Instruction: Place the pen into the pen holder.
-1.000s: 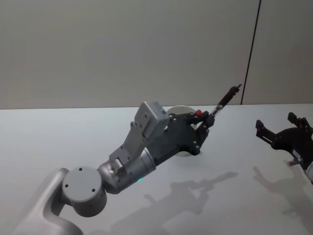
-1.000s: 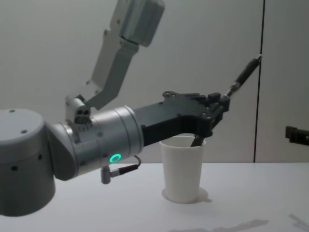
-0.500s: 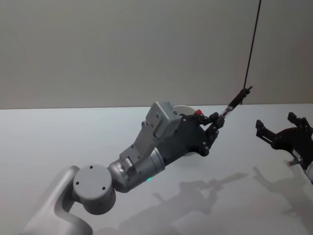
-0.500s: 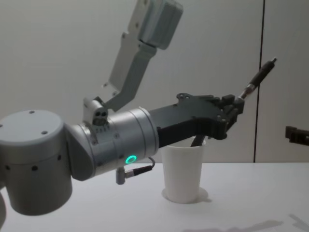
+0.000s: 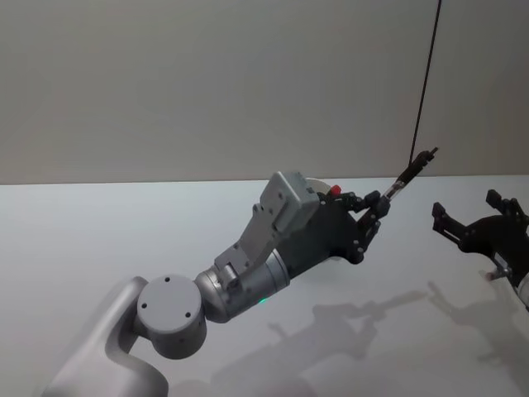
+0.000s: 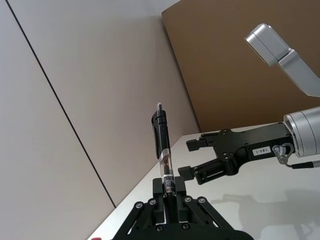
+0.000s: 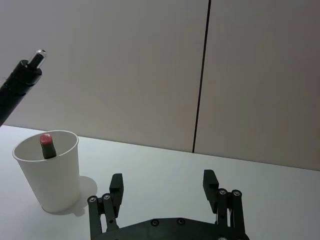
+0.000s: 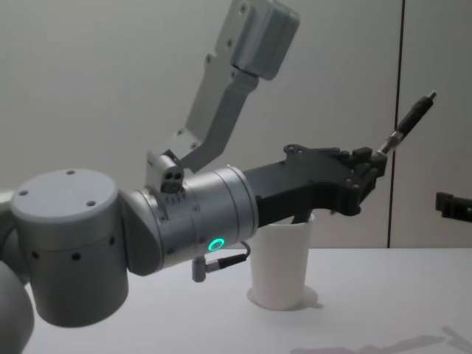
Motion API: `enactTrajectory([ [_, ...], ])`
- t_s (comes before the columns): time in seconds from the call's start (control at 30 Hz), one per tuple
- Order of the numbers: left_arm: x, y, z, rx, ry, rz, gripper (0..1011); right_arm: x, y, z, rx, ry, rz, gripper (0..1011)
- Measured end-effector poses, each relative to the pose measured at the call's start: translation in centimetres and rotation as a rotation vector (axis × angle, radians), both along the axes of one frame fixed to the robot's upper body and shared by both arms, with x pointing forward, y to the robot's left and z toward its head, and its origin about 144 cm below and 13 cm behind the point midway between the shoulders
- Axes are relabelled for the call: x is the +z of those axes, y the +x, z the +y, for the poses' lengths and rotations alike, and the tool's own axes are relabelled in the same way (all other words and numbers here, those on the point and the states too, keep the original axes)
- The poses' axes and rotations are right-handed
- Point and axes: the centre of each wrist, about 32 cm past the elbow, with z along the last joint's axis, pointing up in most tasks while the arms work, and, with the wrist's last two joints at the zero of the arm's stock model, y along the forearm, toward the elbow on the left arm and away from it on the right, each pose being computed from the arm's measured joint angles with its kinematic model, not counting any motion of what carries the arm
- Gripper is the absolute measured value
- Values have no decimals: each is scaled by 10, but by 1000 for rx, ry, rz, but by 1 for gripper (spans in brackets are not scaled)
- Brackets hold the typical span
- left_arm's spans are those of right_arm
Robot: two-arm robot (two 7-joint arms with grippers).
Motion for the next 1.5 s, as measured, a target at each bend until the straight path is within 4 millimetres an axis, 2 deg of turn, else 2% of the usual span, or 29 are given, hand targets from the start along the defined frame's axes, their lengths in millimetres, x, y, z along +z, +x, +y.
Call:
enactTrajectory([
  [1.0,-1,5,-5,16,-3,16,139,1,-6,-6,76,32,-43,1002],
  [1.5,-2,5,-4,19,-1,23,139,0,-11,-15,182,105,-72,1002],
])
